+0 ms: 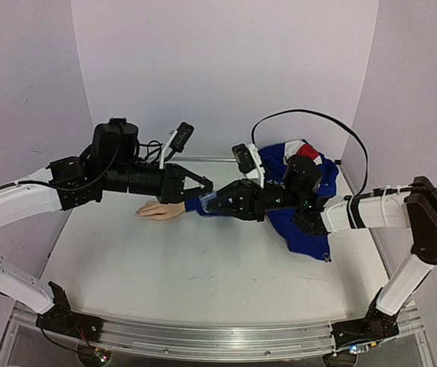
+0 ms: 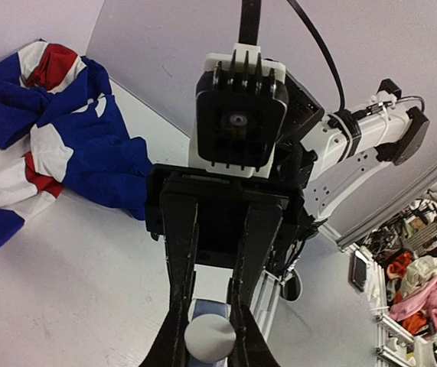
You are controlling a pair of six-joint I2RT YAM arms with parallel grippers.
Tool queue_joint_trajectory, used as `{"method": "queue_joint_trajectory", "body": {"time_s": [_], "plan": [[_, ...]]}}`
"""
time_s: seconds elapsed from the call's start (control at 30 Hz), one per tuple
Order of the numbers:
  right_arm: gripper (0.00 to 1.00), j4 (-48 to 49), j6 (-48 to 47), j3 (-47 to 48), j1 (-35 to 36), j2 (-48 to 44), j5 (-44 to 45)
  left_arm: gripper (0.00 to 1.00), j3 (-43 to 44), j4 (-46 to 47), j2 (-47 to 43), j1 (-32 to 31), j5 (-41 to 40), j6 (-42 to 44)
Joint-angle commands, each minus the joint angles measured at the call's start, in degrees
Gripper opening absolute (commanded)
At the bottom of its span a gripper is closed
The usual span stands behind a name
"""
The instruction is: Paint the nails
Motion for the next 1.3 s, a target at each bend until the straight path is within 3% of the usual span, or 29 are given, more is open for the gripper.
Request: {"method": "queue_joint_trajectory", "body": {"time_s": [0.0,0.03,0.1,0.17,0.23,0.3,0.47,0.53,0.73,0.87,1.0,1.13,1.27], "plan": [[0.0,1.3,-5.6,2.0,-0.2,-1.8,6.2,0.05,3.2,0.5,0.2,0.1,-5.6,-0.6],[0.0,-4.0,-10.0,2.3,-0.2,-2.6,10.6,0.01,3.9,-1.4,0.5,0.1,-8.2,-0.8],[0.0,-16.5,-17.8,3.3,0.6,-4.5,28.9,0.0,5.1,-4.1,1.1,0.1,-13.9,-2.1],[0.0,-23.7,-23.1,3.4,4.7,-6.3,62.2,0.0,5.8,-5.7,2.2,0.1,-17.6,-3.8],[0.0,-23.5,-26.2,2.7,9.8,-6.5,91.9,0.0,6.7,-6.3,3.9,0.1,-18.7,-5.3],[0.0,-20.9,-29.3,2.8,12.4,-6.3,102.3,0.0,7.6,-6.4,5.7,0.1,-18.8,-6.5],[0.0,-19.5,-34.3,4.6,13.0,-5.9,90.8,0.0,10.1,-6.6,8.2,0.1,-17.7,-6.9],[0.0,-19.4,-34.0,4.0,12.9,-6.4,84.9,0.05,10.4,-6.7,8.3,0.1,-17.0,-6.4],[0.0,-19.7,-29.5,0.5,9.5,-11.0,62.2,0.64,7.9,-6.6,5.0,0.2,-16.0,-4.2],[0.0,-19.1,-22.6,-2.7,1.9,-14.3,42.6,0.86,5.1,-4.7,1.3,0.2,-10.9,-1.7],[0.0,-18.3,-17.8,-3.1,-2.4,-15.6,23.8,0.95,2.5,-1.8,-1.8,0.2,-4.7,-0.6],[0.0,-13.5,-12.4,-1.0,-2.9,-13.5,4.5,0.96,1.8,-0.3,-2.9,0.2,-3.5,-0.2],[0.0,-4.7,-5.1,-0.7,-2.9,-10.6,-1.8,0.88,3.5,1.0,-1.7,0.1,0.4,0.5]]}}
